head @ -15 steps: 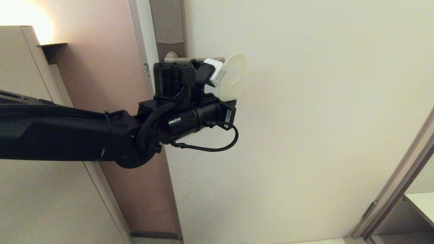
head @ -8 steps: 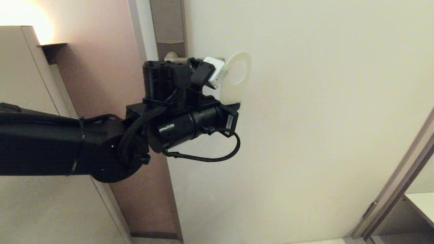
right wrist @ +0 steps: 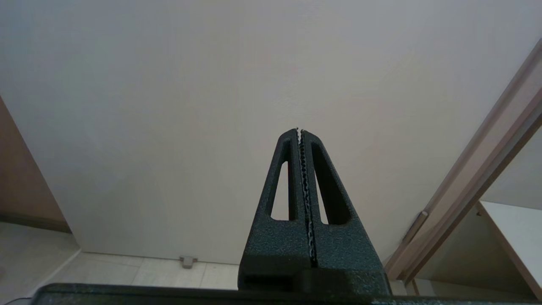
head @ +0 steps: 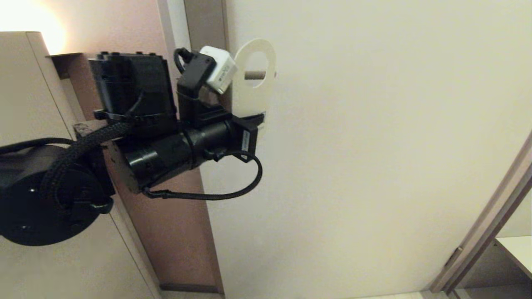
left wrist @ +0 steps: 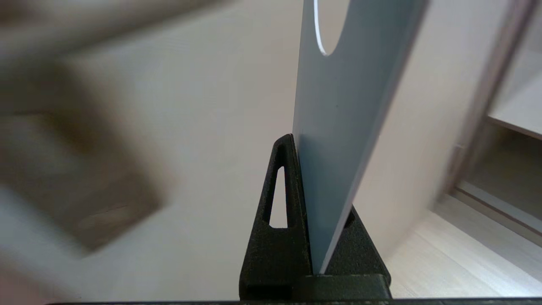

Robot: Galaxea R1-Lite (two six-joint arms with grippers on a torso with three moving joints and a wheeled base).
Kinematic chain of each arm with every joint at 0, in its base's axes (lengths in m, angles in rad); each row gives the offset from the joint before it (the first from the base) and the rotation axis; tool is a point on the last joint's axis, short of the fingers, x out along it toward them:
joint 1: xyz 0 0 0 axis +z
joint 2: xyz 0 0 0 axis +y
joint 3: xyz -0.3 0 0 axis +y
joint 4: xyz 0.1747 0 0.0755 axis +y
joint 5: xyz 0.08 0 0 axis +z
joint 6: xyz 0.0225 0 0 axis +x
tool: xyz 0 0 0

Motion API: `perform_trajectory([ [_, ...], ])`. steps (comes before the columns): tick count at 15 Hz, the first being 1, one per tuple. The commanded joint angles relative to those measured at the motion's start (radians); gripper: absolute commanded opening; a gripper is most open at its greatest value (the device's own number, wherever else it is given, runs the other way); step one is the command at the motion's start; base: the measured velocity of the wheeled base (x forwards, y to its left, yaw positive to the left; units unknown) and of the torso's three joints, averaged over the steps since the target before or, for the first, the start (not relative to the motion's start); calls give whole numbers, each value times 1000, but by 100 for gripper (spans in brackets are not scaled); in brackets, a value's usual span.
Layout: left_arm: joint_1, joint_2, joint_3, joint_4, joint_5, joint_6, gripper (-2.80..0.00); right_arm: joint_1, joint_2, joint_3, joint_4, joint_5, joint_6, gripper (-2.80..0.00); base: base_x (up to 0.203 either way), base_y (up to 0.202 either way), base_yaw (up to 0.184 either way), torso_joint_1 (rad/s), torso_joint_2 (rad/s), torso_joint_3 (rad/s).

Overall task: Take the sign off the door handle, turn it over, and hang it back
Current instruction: Hand it to the other hand

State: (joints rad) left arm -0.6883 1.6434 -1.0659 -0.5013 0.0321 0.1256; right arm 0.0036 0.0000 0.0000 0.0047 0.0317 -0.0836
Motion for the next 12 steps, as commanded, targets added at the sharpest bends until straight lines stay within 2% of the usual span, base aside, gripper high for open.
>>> perform_trajectory([
  [1, 46, -61, 20, 1, 1, 9, -280, 0, 0, 0, 0, 1, -1, -280, 0, 0, 0, 0, 0, 0],
  [5, 158, -201, 140, 15, -15, 60, -280, 0, 0, 0, 0, 1, -1, -280, 0, 0, 0, 0, 0, 0],
  [9, 279, -339, 296, 18, -25, 65, -280, 0, 0, 0, 0, 1, -1, -280, 0, 0, 0, 0, 0, 0],
  [12, 294, -395, 367, 17, -29, 60, -280, 0, 0, 0, 0, 1, -1, -280, 0, 0, 0, 0, 0, 0],
])
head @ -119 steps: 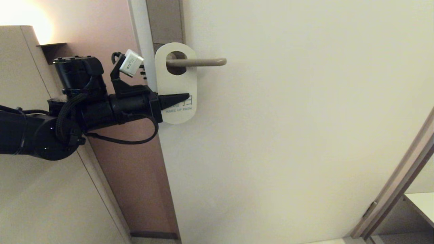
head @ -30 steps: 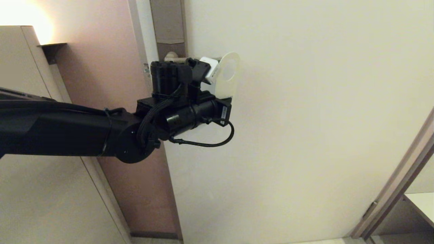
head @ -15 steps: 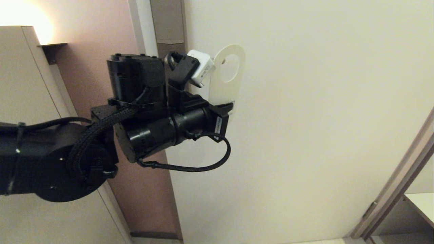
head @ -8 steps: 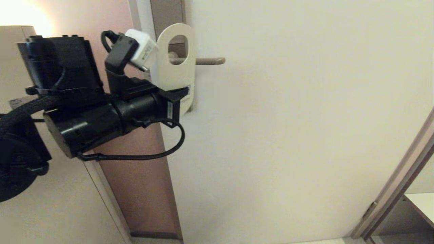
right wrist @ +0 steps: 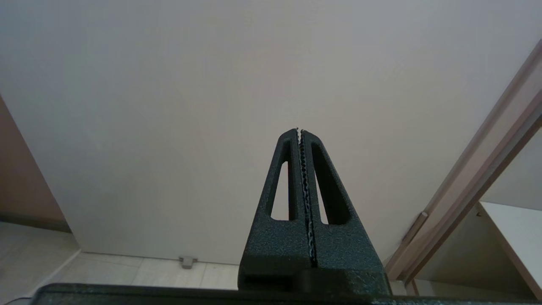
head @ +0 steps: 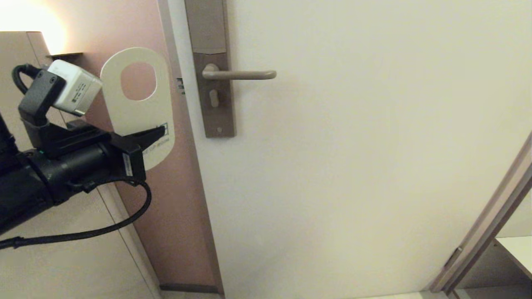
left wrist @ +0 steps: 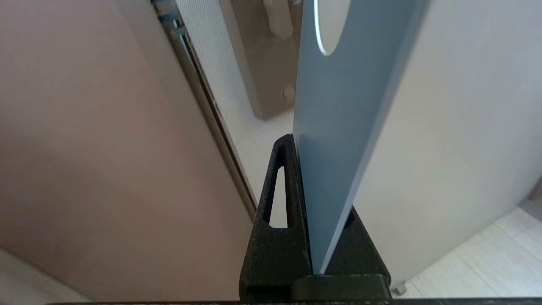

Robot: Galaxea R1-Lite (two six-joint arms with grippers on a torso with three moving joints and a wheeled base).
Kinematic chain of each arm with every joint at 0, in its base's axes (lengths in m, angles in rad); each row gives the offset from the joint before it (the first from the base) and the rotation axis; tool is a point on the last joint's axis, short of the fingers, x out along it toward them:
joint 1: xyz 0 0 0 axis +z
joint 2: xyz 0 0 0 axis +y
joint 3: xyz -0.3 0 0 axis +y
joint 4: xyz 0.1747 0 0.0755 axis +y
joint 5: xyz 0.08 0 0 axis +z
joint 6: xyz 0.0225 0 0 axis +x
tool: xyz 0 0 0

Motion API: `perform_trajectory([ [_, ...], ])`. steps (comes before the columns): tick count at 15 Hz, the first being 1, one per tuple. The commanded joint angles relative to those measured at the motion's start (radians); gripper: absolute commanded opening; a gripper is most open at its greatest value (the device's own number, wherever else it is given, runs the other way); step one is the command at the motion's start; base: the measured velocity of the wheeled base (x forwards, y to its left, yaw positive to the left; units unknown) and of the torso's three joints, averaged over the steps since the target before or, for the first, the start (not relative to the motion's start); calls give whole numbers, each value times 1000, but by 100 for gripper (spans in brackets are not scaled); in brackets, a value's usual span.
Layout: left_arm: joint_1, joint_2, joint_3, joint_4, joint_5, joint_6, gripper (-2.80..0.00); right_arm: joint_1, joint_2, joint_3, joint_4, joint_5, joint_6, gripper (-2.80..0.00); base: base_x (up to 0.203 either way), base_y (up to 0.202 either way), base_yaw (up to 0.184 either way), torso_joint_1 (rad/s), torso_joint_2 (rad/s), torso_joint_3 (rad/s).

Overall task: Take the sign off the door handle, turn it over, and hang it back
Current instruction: Hand it to the other hand

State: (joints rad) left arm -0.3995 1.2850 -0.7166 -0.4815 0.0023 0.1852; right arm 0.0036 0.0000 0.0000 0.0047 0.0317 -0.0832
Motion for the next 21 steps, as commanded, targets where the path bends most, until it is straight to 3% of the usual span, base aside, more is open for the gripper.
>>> perform_trajectory([
  [1, 5, -44, 32, -3, -1, 0, -280, 1, 0, 0, 0, 1, -1, -280, 0, 0, 0, 0, 0, 0],
  [4, 5, -44, 47, -3, -40, -17, -280, 1, 0, 0, 0, 1, -1, -280, 0, 0, 0, 0, 0, 0],
  [8, 4, -20, 49, 0, -190, -34, -280, 0, 0, 0, 0, 1, -1, -280, 0, 0, 0, 0, 0, 0],
  [12, -4, 27, 42, 0, -397, -95, -280, 1, 0, 0, 0, 1, -1, -280, 0, 0, 0, 0, 0, 0],
  [14, -23, 54, 33, -2, -463, -118, -280, 1, 0, 0, 0, 1, -1, -280, 0, 0, 0, 0, 0, 0],
  [18, -130, 119, -37, -3, -506, -219, -280, -1, 0, 0, 0, 1, -1, -280, 0, 0, 0, 0, 0, 0],
  [21, -189, 185, -90, -3, -521, -240, -280, 1, 0, 0, 0, 1, -1, -280, 0, 0, 0, 0, 0, 0],
])
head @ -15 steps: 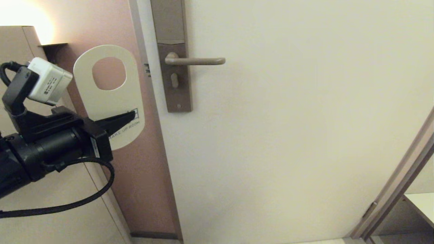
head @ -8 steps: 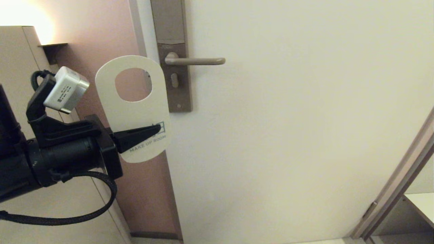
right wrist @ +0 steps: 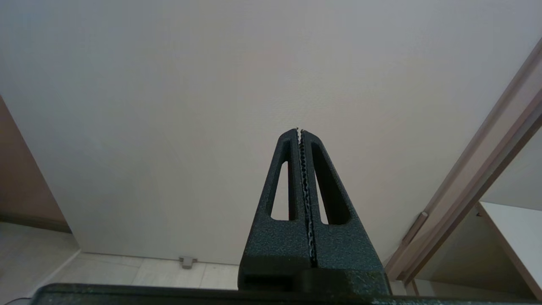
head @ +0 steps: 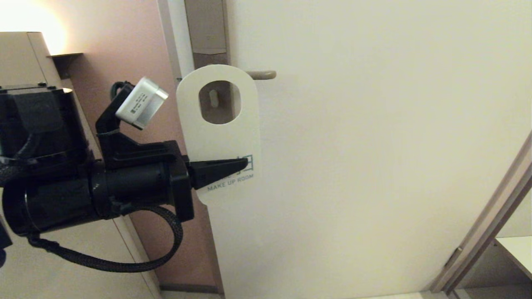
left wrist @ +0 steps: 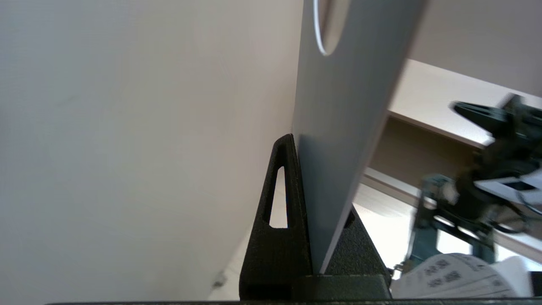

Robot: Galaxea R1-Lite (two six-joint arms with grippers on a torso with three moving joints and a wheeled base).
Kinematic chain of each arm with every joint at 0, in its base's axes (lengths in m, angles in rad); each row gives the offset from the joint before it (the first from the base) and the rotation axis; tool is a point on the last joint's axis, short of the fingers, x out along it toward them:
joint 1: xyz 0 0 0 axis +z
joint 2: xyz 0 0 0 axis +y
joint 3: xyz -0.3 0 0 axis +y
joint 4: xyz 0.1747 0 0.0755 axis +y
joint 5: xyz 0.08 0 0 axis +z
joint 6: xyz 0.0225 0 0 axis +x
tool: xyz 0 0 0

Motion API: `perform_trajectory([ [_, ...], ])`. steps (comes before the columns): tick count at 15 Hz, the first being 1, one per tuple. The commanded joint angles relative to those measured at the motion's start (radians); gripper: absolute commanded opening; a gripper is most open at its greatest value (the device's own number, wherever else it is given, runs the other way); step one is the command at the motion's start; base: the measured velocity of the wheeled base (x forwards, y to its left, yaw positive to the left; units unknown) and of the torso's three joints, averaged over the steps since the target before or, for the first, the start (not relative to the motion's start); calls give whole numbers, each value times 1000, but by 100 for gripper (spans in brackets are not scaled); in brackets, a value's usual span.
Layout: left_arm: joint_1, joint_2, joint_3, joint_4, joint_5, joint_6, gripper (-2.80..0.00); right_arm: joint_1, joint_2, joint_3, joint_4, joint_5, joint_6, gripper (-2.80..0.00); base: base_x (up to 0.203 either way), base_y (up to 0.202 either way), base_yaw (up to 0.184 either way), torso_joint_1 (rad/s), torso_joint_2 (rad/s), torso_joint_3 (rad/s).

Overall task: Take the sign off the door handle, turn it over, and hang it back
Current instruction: Hand it to the other hand

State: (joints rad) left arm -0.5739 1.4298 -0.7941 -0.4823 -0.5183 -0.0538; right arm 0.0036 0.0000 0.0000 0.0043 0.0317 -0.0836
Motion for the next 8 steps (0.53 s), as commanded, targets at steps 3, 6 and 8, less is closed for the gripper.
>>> perform_trajectory([
  [3, -27, 126, -77, -2, -41, -1, -280, -1, 0, 0, 0, 1, -4, -280, 0, 0, 0, 0, 0, 0],
  [6, -59, 211, -155, -2, -46, -4, -280, 0, 0, 0, 0, 1, -4, -280, 0, 0, 0, 0, 0, 0],
  [8, -91, 266, -212, -2, -46, -25, -280, -1, 0, 0, 0, 1, -4, -280, 0, 0, 0, 0, 0, 0],
])
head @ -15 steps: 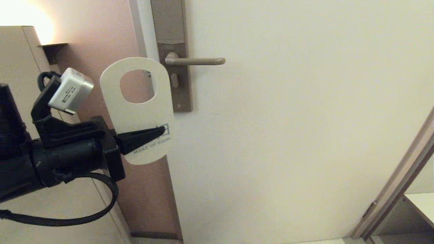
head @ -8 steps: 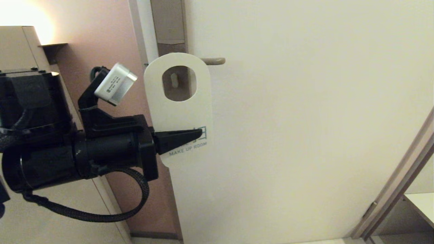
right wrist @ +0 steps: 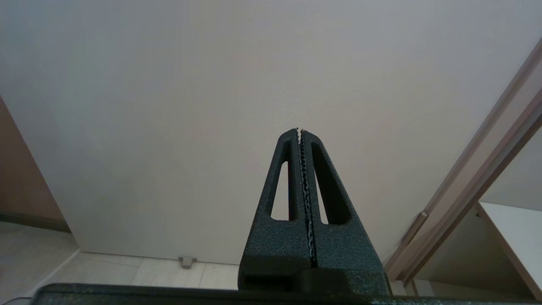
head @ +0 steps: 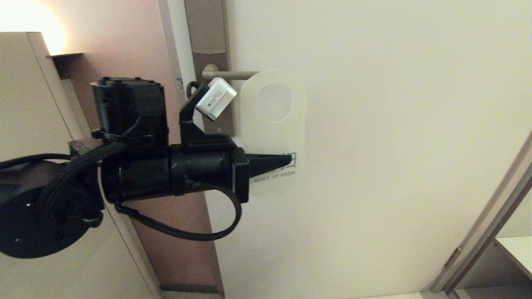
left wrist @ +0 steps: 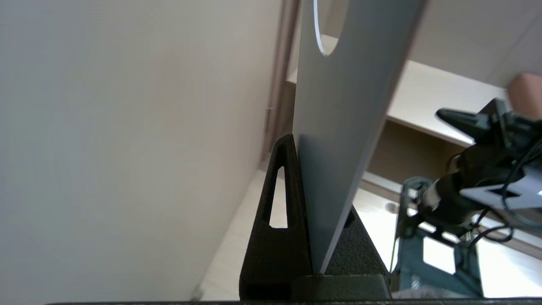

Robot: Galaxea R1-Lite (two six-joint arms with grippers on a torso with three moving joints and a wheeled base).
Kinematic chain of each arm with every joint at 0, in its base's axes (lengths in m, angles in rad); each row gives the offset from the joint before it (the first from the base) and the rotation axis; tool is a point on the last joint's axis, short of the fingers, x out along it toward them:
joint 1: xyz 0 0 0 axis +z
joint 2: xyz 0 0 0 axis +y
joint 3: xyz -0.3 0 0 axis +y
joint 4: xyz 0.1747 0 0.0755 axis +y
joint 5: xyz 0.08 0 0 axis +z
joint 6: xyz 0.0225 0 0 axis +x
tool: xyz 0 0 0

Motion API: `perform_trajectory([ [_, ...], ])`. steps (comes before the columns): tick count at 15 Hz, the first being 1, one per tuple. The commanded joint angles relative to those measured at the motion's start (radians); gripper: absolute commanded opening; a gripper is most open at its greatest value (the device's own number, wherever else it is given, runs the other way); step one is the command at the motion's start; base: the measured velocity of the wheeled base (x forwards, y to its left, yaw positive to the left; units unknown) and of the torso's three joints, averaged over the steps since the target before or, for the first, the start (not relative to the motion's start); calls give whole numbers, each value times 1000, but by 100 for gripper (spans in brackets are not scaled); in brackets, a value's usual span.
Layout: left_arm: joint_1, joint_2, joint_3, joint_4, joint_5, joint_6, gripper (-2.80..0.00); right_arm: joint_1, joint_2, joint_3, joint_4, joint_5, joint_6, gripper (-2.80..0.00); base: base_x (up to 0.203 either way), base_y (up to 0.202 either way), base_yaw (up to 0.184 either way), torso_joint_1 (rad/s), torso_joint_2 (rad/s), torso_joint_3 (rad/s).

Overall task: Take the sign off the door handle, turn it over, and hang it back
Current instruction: Hand it to the other hand

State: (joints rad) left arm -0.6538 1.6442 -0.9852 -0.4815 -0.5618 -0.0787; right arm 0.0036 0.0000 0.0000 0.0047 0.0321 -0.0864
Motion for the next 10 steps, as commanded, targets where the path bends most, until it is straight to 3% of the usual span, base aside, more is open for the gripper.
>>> perform_trajectory([
  [1, -26, 80, -54, -3, -3, -12, -280, 1, 0, 0, 0, 1, -1, -280, 0, 0, 0, 0, 0, 0],
  [6, -81, 208, -217, 3, -9, -28, -280, 1, 0, 0, 0, 0, -1, -280, 0, 0, 0, 0, 0, 0],
  [10, -107, 272, -268, 0, -42, -30, -280, 0, 0, 0, -2, 0, 2, -280, 0, 0, 0, 0, 0, 0],
])
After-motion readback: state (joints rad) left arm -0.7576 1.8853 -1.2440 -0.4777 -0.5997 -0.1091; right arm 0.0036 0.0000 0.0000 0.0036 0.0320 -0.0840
